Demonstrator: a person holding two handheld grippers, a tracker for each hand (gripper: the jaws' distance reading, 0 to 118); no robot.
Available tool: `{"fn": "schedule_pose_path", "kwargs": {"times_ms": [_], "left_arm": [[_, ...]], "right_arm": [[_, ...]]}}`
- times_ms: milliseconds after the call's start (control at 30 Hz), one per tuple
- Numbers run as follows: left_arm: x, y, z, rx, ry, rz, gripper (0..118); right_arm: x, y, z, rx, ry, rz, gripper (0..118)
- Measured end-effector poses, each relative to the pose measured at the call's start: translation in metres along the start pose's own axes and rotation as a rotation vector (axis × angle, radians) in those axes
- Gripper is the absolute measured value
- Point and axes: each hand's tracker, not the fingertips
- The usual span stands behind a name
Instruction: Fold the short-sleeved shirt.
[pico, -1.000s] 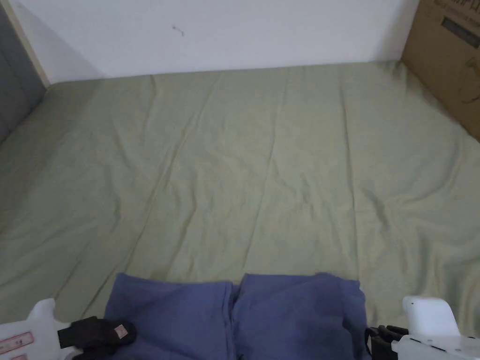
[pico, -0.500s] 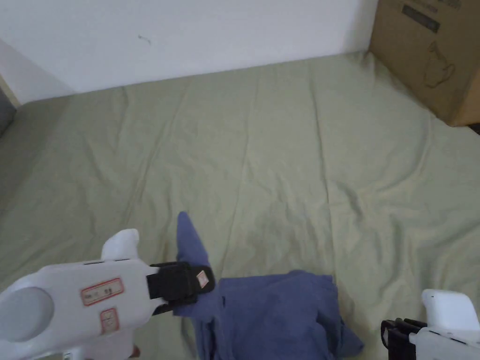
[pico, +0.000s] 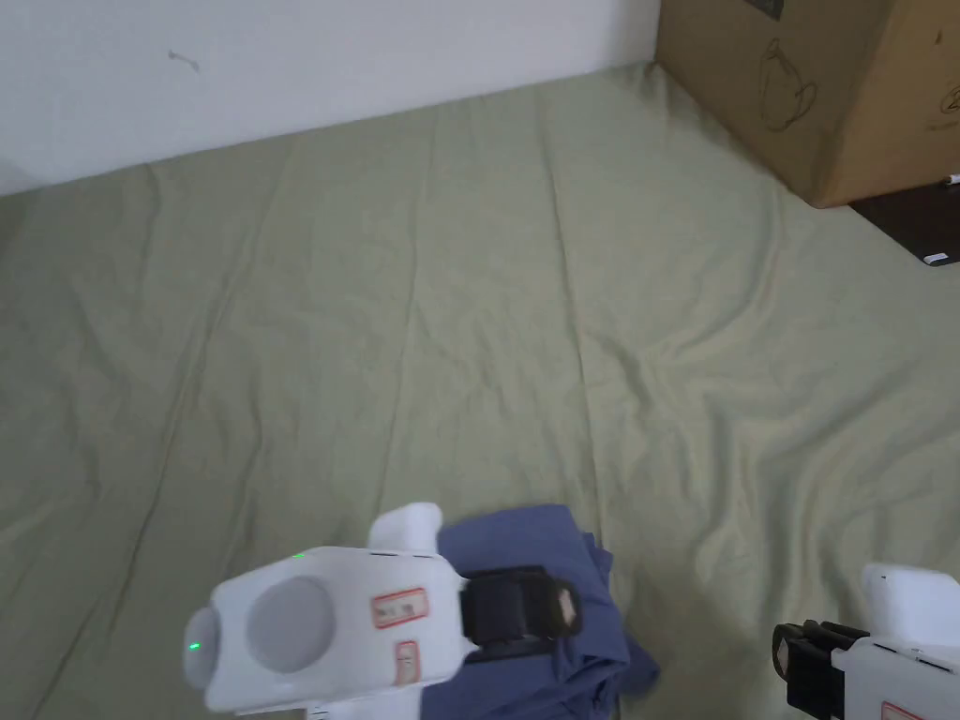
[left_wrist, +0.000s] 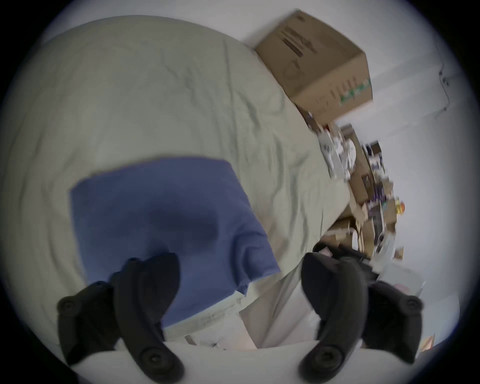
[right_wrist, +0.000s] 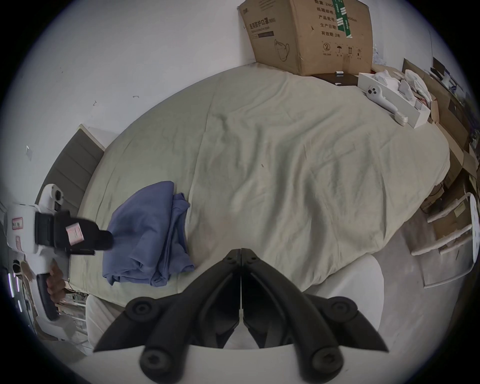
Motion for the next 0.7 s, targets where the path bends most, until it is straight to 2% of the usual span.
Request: {"fn": "schedule_pose_path", "kwargs": {"times_ms": [33, 67, 100, 167, 267, 467, 600, 700], "left_arm": [[-0.008, 0.001, 0.013, 0.065, -0.004, 0.033, 68], [-0.017, 0.002, 0.024, 0.114, -0.014, 0.059, 41], [-0.024, 0.004, 0.031, 0.138, -0.001, 0.077, 6], [-0.038, 0.004, 0.037, 0.155, 0.093, 0.114, 3], [-0.043, 0.005, 0.025, 0.139, 0.182, 0.079, 3], [-0.009, -0.003, -0.033, 0.025, -0.026, 0.013, 3], [0.009, -0.019, -0.084, -0.107, 0.022, -0.040, 3], [0.019, -0.036, -0.103, -0.162, -0.024, -0.054, 2]], "right_arm": [[0.000, 0.000, -0.001, -0.003, 0.002, 0.001, 0], [-0.001, 0.000, -0.002, -0.003, 0.003, 0.001, 0], [-0.001, 0.000, -0.003, -0.003, 0.005, 0.001, 0], [-0.004, 0.001, -0.005, -0.007, 0.014, 0.006, 0], [-0.009, 0.001, -0.007, -0.009, 0.021, 0.023, 0], [-0.012, 0.001, -0.008, -0.016, 0.026, 0.033, 0], [-0.009, 0.000, -0.006, -0.022, 0.020, 0.026, 0], [-0.003, -0.001, -0.004, -0.021, 0.012, 0.014, 0]]}}
